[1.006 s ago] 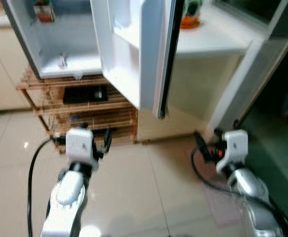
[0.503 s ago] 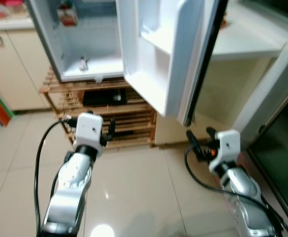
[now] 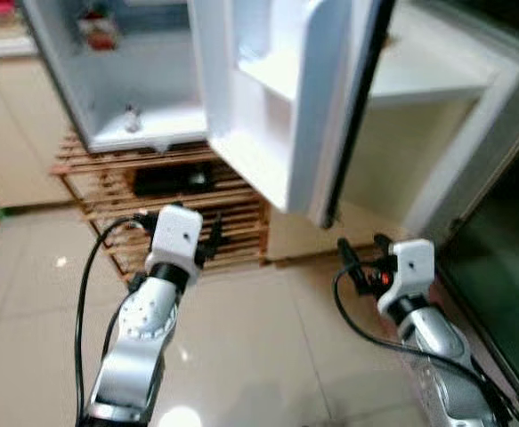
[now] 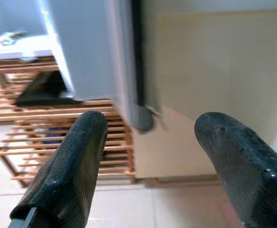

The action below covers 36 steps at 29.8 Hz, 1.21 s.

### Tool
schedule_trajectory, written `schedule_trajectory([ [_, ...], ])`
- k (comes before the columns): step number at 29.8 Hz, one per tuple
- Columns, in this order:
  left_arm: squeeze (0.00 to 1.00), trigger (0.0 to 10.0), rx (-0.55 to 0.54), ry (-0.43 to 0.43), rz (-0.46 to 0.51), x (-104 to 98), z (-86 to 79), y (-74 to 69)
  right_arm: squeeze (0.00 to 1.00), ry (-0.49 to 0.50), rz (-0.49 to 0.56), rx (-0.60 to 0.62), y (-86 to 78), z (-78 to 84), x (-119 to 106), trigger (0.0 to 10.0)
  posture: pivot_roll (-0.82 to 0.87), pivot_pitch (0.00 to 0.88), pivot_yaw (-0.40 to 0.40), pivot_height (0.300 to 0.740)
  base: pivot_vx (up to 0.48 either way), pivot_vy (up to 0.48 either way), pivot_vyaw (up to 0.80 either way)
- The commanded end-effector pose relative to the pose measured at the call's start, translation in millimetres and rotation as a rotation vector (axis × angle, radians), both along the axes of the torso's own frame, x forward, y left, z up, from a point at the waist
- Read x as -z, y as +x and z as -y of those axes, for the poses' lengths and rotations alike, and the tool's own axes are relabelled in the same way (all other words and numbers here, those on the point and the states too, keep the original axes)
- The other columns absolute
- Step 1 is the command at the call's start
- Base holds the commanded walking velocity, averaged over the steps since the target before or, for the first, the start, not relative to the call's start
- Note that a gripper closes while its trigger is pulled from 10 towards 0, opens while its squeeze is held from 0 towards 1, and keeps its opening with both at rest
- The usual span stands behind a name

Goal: Restocking fridge

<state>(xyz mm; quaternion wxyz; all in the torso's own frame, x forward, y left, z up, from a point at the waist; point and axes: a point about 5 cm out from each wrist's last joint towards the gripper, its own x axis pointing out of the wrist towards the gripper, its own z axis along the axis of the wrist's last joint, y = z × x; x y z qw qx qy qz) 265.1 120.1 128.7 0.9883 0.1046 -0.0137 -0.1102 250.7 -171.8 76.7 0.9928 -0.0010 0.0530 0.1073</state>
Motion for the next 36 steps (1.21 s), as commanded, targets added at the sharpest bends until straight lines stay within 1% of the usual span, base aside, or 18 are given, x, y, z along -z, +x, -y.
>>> schedule_trajectory([
  [1,0.0,10.0,-0.01,0.02,-0.007,0.3,-5.1,1.1,0.0,0.004,0.011,-0.002,2.0,-4.0,-3.3,10.0,-0.08,0.044,0.021,0.74,0.48,0.0,0.0],
  [7,0.0,10.0,-0.004,0.023,-0.005,0.0,-4.4,1.5,0.0,0.0,0.008,0.009,2.3,-4.1,-2.9,10.0,-0.08,0.044,0.021,0.74,0.48,0.0,0.0],
  [10,0.0,10.0,-0.02,0.016,0.01,-1.7,-5.2,1.5,0.0,-0.001,0.006,0.018,3.4,-3.7,-2.8,10.0,-0.08,0.045,0.02,0.74,0.48,0.0,0.0],
  [13,0.0,10.0,-0.057,0.006,0.017,-2.6,-7.9,1.4,0.0,-0.002,0.002,0.019,5.0,-3.2,-2.6,10.0,-0.07,0.047,0.016,0.74,0.0,0.0,0.0],
  [15,0.0,10.0,-0.061,0.006,0.015,-2.1,-8.3,1.4,0.0,-0.002,0.001,0.018,5.0,-2.9,-2.3,10.0,-0.07,0.046,0.015,0.74,0.0,0.0,0.0],
  [23,0.0,10.0,-0.046,0.012,0.009,0.8,-7.7,0.7,0.0,0.002,-0.007,0.02,3.9,-3.1,-0.4,10.0,-0.08,0.038,0.02,0.74,0.0,0.0,0.0],
  [29,0.0,10.0,-0.039,0.012,0.006,1.6,-7.0,1.8,0.0,0.026,-0.012,0.023,4.2,-3.7,0.8,10.0,-0.08,0.026,0.022,0.74,0.0,0.0,0.0],
  [31,0.0,10.0,-0.034,0.01,0.007,1.1,-6.2,2.3,0.0,0.064,-0.001,0.004,5.0,-6.0,-2.2,10.0,-0.08,0.021,0.021,0.74,0.0,0.0,0.0],
  [32,0.0,10.0,-0.034,0.01,0.007,1.1,-6.2,2.3,0.0,0.064,-0.001,0.004,5.0,-6.0,-2.2,10.0,-0.08,0.021,0.021,0.74,0.0,0.0,0.0],
  [33,0.0,10.0,-0.029,0.009,0.009,0.3,-5.1,3.1,0.0,0.156,0.034,-0.061,8.5,-15.2,-19.7,10.0,-0.08,0.014,0.018,0.74,0.0,0.0,0.0],
  [34,0.0,10.0,-0.028,0.009,0.009,0.1,-4.8,3.5,0.0,0.187,0.05,-0.093,9.9,-19.4,-27.5,10.0,-0.08,0.014,0.018,0.74,0.0,0.0,0.0],
  [35,0.0,10.0,-0.028,0.009,0.009,0.1,-4.8,3.5,0.0,0.187,0.05,-0.093,9.9,-19.4,-27.5,10.0,-0.08,0.014,0.018,0.74,0.0,0.0,0.0],
  [36,0.0,10.0,-0.027,0.007,0.008,-0.1,-4.5,3.8,0.0,0.21,0.066,-0.121,12.4,-23.3,-36.5,10.0,-0.08,0.012,0.015,0.74,0.0,0.0,0.0],
])
